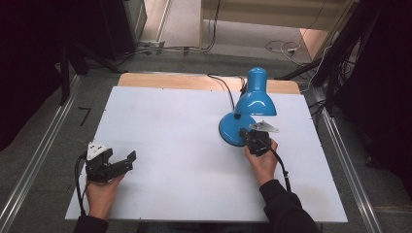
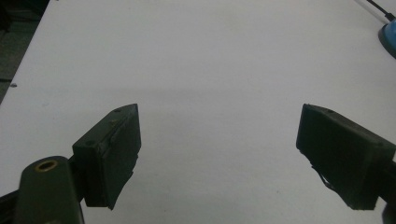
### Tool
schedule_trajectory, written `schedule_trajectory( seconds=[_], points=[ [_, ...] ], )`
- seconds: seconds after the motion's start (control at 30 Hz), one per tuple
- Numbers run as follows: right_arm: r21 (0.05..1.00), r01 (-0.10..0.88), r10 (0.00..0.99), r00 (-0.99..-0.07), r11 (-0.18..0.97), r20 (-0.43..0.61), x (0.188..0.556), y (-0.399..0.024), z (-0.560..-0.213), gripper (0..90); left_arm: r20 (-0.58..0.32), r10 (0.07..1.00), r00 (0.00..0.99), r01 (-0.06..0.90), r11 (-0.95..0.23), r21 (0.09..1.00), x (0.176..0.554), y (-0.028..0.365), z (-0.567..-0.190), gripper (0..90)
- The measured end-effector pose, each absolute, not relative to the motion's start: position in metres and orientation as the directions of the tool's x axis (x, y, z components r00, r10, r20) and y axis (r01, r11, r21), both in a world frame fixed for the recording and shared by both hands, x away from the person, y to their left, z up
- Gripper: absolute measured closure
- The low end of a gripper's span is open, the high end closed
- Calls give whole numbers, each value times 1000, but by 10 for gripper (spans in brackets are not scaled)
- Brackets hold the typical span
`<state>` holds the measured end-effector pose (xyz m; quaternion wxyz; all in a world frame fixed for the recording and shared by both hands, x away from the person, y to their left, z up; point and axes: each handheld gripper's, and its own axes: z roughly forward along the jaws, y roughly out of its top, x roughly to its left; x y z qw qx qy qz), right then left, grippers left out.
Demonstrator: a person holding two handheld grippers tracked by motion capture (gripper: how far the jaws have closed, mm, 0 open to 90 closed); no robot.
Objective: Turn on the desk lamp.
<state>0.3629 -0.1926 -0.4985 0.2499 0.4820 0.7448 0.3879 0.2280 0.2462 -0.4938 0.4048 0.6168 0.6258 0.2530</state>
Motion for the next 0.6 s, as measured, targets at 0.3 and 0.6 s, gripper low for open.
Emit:
schedule_trajectory(
  seconds=[0.3,0.6],
  points=[
    [820,519,912,-411,242,-10,361,-192,-499,880,-195,977,89,567,111,816,228,247,-494,144],
    [823,511,912,-410,249,-22,360,-191,-499,880,-195,977,88,568,112,815,228,246,-494,144]
  ],
)
